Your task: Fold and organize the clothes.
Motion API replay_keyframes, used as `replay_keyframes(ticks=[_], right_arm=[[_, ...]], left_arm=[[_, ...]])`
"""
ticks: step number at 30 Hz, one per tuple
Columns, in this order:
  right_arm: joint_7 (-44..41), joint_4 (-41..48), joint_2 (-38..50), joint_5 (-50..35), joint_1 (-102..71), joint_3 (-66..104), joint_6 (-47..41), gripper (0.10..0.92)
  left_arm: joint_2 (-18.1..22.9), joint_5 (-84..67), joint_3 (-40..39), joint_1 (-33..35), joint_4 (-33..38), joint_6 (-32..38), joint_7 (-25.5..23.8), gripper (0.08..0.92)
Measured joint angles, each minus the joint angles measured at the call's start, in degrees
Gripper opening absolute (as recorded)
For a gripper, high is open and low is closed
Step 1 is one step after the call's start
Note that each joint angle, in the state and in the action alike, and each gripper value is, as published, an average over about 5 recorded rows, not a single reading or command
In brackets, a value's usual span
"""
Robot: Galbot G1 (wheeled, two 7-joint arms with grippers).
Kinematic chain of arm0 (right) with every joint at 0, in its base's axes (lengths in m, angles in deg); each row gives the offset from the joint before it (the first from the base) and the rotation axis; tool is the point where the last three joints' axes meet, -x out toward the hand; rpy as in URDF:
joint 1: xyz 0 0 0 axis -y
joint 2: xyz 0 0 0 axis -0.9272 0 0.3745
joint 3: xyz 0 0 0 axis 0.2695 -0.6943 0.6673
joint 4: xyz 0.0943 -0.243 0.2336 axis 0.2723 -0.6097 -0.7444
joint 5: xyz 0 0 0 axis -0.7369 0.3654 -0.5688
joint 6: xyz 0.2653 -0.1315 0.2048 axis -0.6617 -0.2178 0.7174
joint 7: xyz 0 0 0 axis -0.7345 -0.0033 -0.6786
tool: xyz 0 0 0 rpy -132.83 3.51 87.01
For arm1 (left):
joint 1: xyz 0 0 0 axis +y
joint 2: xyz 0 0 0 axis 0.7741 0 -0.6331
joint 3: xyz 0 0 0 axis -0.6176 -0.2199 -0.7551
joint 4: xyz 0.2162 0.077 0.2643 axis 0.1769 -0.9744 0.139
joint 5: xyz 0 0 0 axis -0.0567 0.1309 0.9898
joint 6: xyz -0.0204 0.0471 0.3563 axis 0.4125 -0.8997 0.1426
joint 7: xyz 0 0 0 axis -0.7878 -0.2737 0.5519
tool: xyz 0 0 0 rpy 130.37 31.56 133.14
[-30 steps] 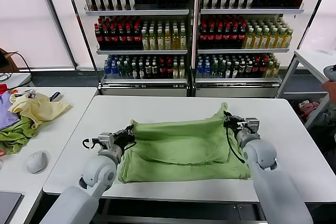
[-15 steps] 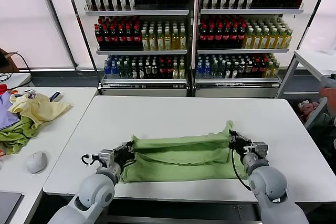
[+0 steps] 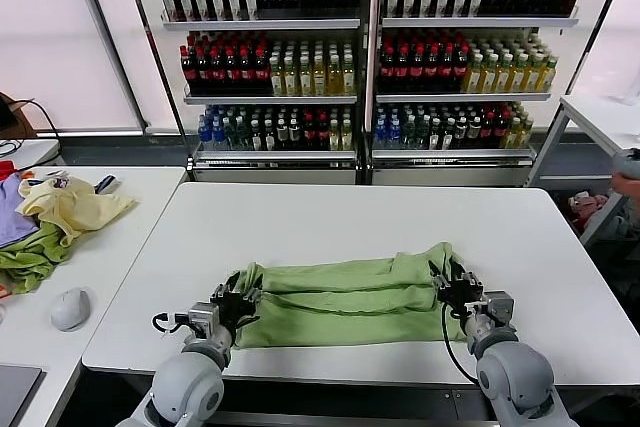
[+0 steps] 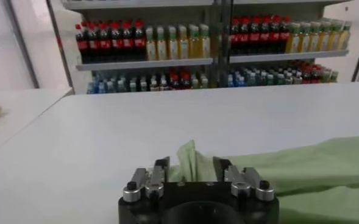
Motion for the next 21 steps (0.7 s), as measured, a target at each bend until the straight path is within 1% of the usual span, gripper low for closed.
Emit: replay_keyframes(ticks=[4,6,7,9,11,16,21], right_arm=[[0.03,-0.61,-0.25,0.54,-1.13,0.2,0.47,0.741],[0.04,-0.79,-0.27,0.72,-1.49,0.21,0.62,0.783],[0.04,-0.87,-0.25,0.79,-1.63,0.21,0.68,0.802],[0.04,-0.95,-0.19,0.85,-1.84,0.26,0.79,0.816],[0.06,-0.98,-0.1,0.88,-1.98,0.34,0.91,0.821],[0.08,-0.9,0.04,0.88,-2.15,0.46,1.21,0.823],[0.1,-0.55,-0.26,0.95,-2.0,0.33,1.36,0.823]], left_arm=[[2.8,2.33,0.25,0.26,-1.08,0.56,1.94,0.748],[4.15,3.38,0.23,0.18,-2.06,0.72,2.93,0.792],[4.81,3.88,0.2,0.13,-2.59,0.75,3.4,0.806],[6.11,4.81,0.09,0.07,-3.67,0.76,4.32,0.8],[7.31,5.57,-0.02,0.14,-4.71,0.71,5.17,0.769],[9.47,6.59,-0.06,0.53,-6.56,0.69,6.64,0.627],[10.63,6.72,0.07,0.7,-7.32,0.7,7.03,0.48]])
